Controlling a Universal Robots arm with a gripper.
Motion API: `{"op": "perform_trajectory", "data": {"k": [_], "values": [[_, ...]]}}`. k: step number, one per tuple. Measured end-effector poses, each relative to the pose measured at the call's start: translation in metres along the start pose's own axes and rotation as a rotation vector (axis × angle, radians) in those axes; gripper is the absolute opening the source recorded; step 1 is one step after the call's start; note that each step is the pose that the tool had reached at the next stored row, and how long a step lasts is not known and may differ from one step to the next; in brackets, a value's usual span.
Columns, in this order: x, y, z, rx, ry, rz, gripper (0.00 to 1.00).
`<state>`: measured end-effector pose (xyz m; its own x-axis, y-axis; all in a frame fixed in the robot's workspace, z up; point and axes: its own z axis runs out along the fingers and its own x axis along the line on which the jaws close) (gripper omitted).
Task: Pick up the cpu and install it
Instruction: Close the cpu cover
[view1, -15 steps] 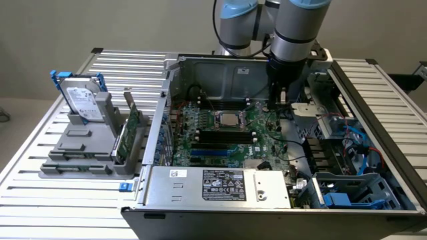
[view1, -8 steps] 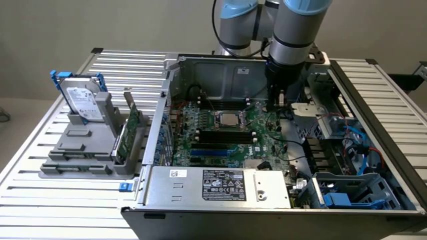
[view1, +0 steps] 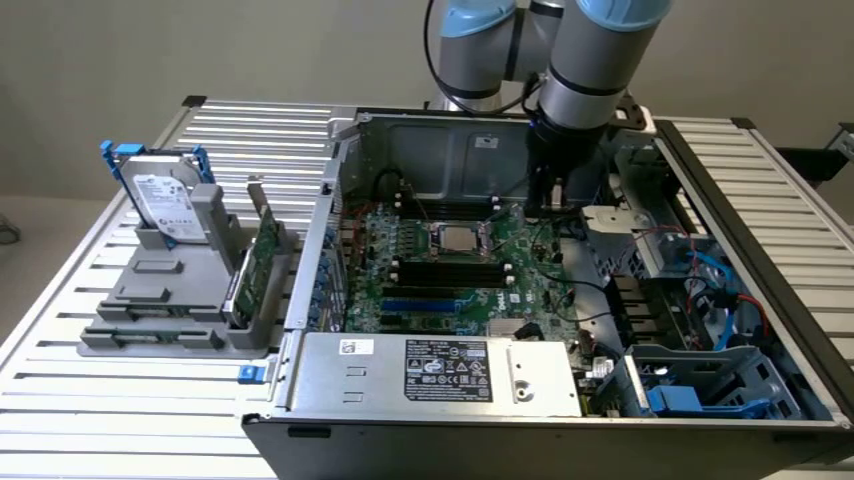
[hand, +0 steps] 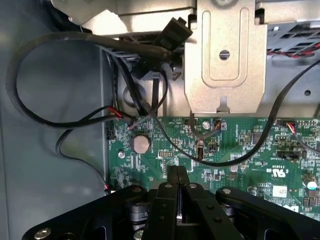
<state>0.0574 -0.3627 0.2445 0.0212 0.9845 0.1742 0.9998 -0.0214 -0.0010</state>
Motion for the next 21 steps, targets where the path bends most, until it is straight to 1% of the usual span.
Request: {"op": "perform_trajectory", "data": {"k": [3,4,5,9,10,13,14,17,20,21], "values": [[0.0000,0.0000,0.0000,0.0530,0.0024,0.009,0.11],[0.0000,0.0000,0.0000,0.0725,0.0034,0.013,0.11],[0.0001,0.0000,0.0000,0.0901,0.0040,0.016,0.11],[0.0005,0.0000,0.0000,0.1615,0.0043,0.028,0.11],[0.0007,-0.0001,0.0000,0.1776,0.0043,0.030,0.11],[0.0011,-0.0003,0.0002,0.2213,0.0040,0.036,0.11],[0.0013,-0.0003,0.0002,0.2373,0.0037,0.037,0.11],[0.0016,-0.0007,0.0002,0.2821,0.0025,0.042,0.11],[0.0018,-0.0012,0.0003,0.3288,0.0012,0.047,0.11],[0.0018,-0.0016,0.0003,0.3411,0.0008,0.048,0.11]]}}
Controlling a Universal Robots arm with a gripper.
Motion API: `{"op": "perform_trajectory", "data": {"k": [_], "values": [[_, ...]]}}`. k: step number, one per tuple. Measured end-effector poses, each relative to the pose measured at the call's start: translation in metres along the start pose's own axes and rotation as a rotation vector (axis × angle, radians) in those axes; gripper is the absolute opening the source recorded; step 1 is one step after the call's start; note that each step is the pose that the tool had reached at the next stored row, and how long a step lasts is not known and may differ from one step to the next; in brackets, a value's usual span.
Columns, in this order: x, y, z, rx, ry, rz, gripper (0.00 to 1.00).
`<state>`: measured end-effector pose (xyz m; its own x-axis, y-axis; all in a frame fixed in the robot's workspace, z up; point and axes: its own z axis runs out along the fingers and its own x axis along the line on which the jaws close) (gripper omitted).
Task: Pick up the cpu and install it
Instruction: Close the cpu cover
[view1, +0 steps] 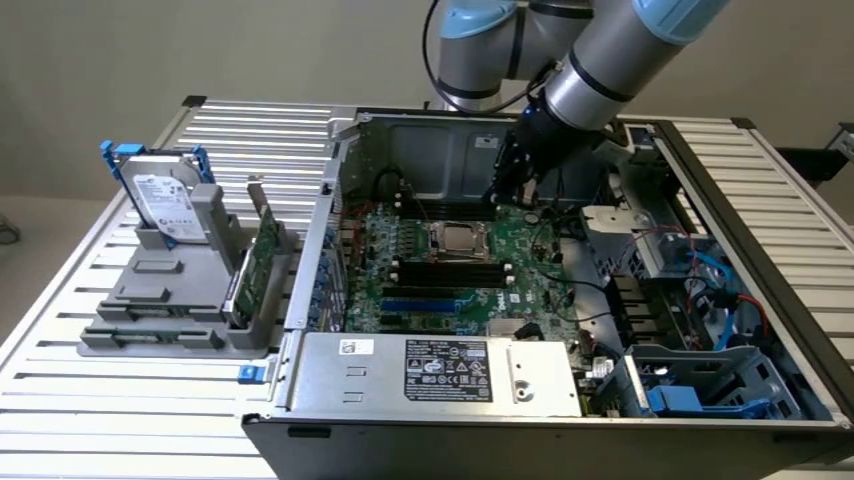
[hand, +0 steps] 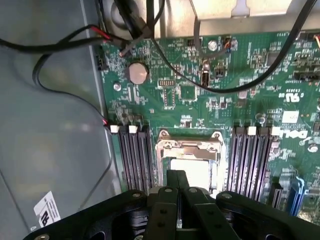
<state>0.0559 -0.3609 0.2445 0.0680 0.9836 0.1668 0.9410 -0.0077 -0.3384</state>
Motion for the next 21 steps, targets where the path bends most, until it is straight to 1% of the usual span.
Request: {"op": "perform_trajectory", "data": {"k": [1,3,4,5,11,16,19,21], "values": [[0.000,-0.0006,0.0003,0.0091,-0.0004,0.000,0.11],[0.000,-0.0024,0.0011,0.0235,-0.0014,0.001,0.11],[0.000,-0.0038,0.0018,0.0290,-0.0018,0.001,0.11],[-0.001,-0.0061,0.0032,0.0319,-0.0019,0.002,0.11],[-0.004,-0.0290,0.0181,0.0325,-0.0020,0.001,0.11],[-0.006,-0.0428,0.0317,0.0327,-0.0029,-0.001,0.11],[-0.007,-0.0516,0.0386,0.0324,-0.0055,0.000,0.11],[-0.008,-0.0558,0.0418,0.0319,-0.0092,0.001,0.11]]}}
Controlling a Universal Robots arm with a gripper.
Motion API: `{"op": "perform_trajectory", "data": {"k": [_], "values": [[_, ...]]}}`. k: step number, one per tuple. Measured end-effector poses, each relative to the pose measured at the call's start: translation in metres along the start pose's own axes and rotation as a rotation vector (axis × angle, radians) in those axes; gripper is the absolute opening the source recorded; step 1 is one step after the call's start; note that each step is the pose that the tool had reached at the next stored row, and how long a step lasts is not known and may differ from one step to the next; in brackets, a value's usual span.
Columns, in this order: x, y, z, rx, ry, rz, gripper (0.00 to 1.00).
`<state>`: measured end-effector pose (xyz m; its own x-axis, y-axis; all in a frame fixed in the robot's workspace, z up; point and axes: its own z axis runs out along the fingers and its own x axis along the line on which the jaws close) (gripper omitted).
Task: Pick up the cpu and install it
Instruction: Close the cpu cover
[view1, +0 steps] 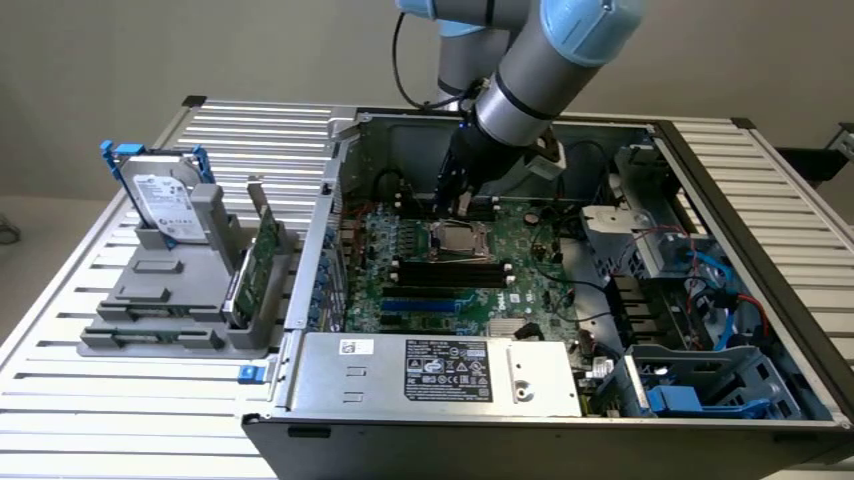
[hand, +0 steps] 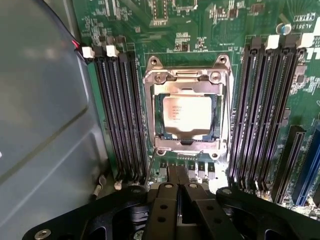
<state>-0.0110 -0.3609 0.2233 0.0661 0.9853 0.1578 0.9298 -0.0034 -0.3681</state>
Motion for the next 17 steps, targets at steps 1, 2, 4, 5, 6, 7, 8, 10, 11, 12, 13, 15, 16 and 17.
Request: {"op": "perform_trajectory", "data": {"k": [1,2,4,5,6,7,8,10,11,12,13,15,16,17], "values": [[0.000,-0.0016,0.0014,-0.0011,-0.0018,0.001,0.11],[0.000,-0.0029,0.0025,-0.0031,-0.0039,0.001,0.11],[-0.001,-0.0042,0.0040,-0.0117,-0.0076,0.001,0.11],[-0.001,-0.0045,0.0045,-0.0185,-0.0094,0.001,0.11],[-0.001,-0.0047,0.0050,-0.0269,-0.0112,0.000,0.11],[-0.001,-0.0049,0.0055,-0.0357,-0.0131,-0.001,0.11],[-0.001,-0.0053,0.0062,-0.0433,-0.0147,-0.002,0.11],[-0.001,-0.0063,0.0078,-0.0552,-0.0170,-0.003,0.11],[-0.002,-0.0070,0.0089,-0.0604,-0.0180,-0.003,0.11],[-0.002,-0.0076,0.0099,-0.0649,-0.0188,-0.004,0.11],[-0.002,-0.0081,0.0110,-0.0697,-0.0197,-0.004,0.11],[-0.002,-0.0086,0.0129,-0.0804,-0.0216,-0.006,0.11],[-0.002,-0.0087,0.0137,-0.0861,-0.0228,-0.006,0.11],[-0.003,-0.0085,0.0144,-0.0907,-0.0245,-0.007,0.11]]}}
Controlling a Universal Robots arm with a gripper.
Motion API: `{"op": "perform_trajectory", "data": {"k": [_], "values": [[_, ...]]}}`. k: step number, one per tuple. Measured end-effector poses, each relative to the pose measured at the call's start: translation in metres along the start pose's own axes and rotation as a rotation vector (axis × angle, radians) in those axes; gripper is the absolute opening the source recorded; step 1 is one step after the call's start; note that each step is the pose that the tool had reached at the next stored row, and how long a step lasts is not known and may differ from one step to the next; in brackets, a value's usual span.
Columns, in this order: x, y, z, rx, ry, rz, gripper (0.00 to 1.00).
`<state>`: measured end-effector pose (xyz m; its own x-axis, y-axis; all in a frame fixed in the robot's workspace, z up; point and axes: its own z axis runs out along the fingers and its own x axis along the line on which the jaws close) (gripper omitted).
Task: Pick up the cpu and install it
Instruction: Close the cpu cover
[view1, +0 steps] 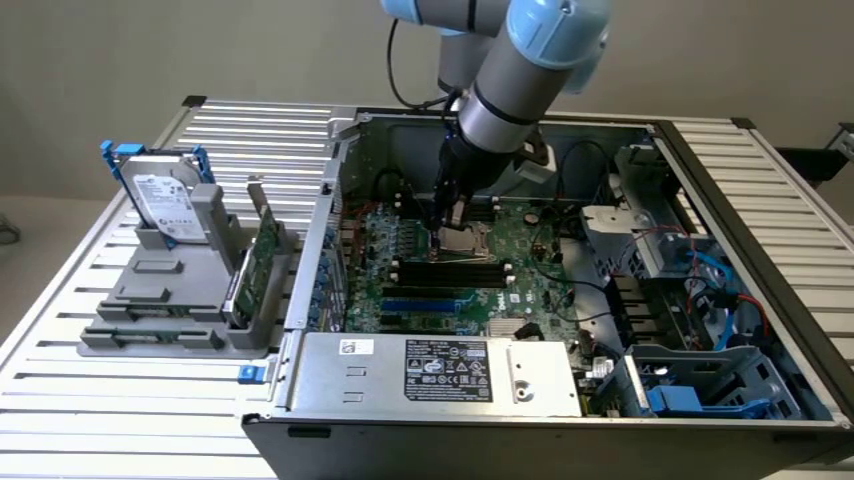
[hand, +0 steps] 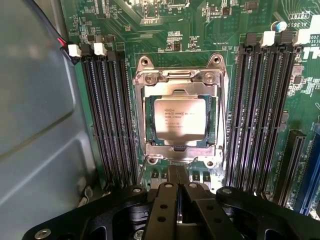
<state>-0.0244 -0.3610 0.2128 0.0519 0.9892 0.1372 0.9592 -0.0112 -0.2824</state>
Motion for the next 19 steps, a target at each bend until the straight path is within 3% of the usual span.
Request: {"op": "perform_trajectory", "data": {"k": [3,7,19], "values": [[0.000,0.0006,0.0027,-0.0078,-0.0056,0.000,0.11],[-0.001,0.0019,0.0070,-0.0090,-0.0134,0.002,0.11],[0.000,0.0032,0.0120,-0.0086,-0.0165,0.003,0.11]]}}
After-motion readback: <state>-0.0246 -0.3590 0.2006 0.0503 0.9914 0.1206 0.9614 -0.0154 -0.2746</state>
